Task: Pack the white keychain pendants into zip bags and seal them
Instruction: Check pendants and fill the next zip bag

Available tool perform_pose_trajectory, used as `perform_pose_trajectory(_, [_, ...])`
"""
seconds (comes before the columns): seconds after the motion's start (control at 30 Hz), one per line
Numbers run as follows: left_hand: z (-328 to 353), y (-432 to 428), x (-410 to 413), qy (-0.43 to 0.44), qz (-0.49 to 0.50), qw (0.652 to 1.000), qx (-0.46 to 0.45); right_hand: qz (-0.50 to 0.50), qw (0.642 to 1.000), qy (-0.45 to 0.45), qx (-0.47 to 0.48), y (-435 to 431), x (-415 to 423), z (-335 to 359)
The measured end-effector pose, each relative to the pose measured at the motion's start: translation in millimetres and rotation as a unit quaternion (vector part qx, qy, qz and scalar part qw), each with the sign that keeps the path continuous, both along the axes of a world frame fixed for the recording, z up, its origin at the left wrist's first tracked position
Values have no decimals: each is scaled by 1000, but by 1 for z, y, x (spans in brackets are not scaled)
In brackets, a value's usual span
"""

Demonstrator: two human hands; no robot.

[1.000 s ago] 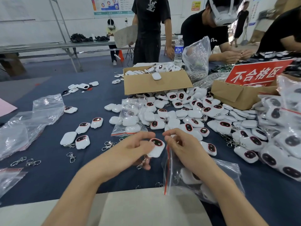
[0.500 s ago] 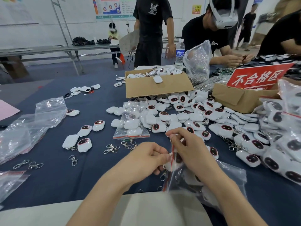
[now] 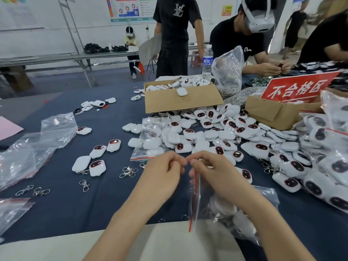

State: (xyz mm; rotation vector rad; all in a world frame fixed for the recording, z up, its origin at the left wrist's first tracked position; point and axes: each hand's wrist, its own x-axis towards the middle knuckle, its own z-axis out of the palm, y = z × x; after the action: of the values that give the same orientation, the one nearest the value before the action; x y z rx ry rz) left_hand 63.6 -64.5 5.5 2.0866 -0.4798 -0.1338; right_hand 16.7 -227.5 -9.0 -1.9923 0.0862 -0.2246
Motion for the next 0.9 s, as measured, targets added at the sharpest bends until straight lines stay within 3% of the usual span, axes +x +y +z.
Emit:
perform_pose_trajectory(0.07, [-13,1,3,-87,7,995,39,41,998,28,35,1,-1,2])
perform_pose_trajectory(0.13, [-30,0,5,-121,-3,991,59,12,1000,-19,22,-1,0,1])
perform_pose_trajectory(0.23, [-45,0,6,-144,14,987,64,-126,976,-79,-159,-12,1,-1])
perform_pose_trajectory(0.3, [-46,1,8,-130,27,990,37,-129,949,28,-285,-20,1,-7])
perform_pose_trajectory(0.37, [-45,2,9,-124,31,991,28,-116,934,113,-319,-24,0,-12])
perform_pose_trajectory(0.63, [-46,2,8,-130,24,991,10,-128,960,39,-246,-20,1,-4])
perform_pose_trajectory(0.8, [-38,-1,-1,-78,-36,987,-135,-37,998,-19,-44,-8,1,9])
perform_pose_trajectory(0.9, [-34,-3,0,43,-71,966,-245,-8,999,-39,15,-3,1,10])
